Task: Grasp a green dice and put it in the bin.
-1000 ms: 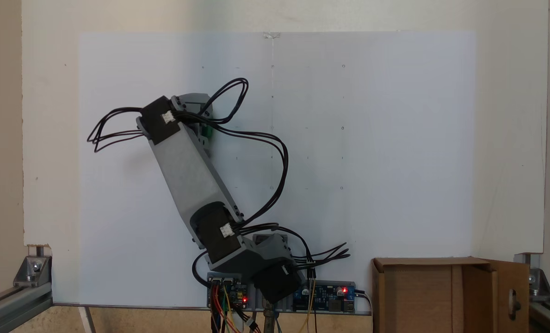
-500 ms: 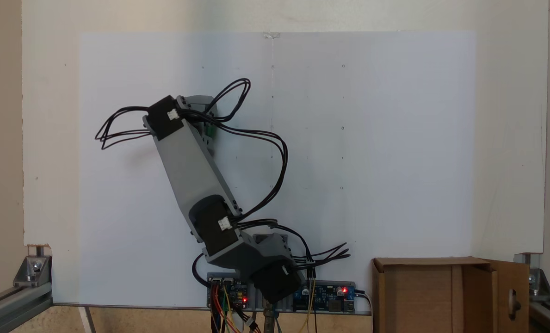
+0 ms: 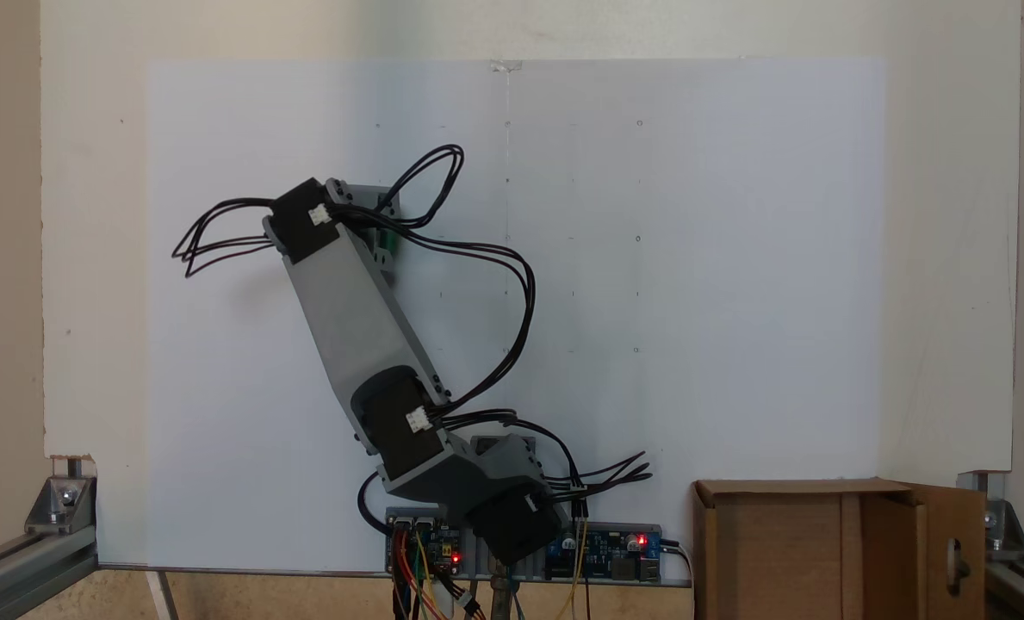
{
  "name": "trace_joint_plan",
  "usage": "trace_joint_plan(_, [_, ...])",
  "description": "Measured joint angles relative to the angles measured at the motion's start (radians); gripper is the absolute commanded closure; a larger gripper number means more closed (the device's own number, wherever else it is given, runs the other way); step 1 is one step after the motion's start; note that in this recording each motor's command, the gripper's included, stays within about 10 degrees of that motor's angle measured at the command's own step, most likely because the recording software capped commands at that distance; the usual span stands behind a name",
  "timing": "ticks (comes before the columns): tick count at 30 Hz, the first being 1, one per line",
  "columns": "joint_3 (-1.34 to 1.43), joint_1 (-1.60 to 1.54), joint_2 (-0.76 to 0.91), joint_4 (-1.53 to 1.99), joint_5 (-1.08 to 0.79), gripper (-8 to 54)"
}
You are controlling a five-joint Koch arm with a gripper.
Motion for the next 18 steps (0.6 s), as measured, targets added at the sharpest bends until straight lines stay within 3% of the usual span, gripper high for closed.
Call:
trace_joint_plan(3, [0.000, 0.000, 0.000, 0.000, 0.000, 26.5])
trace_joint_plan(5, [0.000, 0.000, 0.000, 0.000, 0.000, 33.3])
trace_joint_plan(18, [-0.009, 0.025, 0.031, 0.034, 0.000, 33.3])
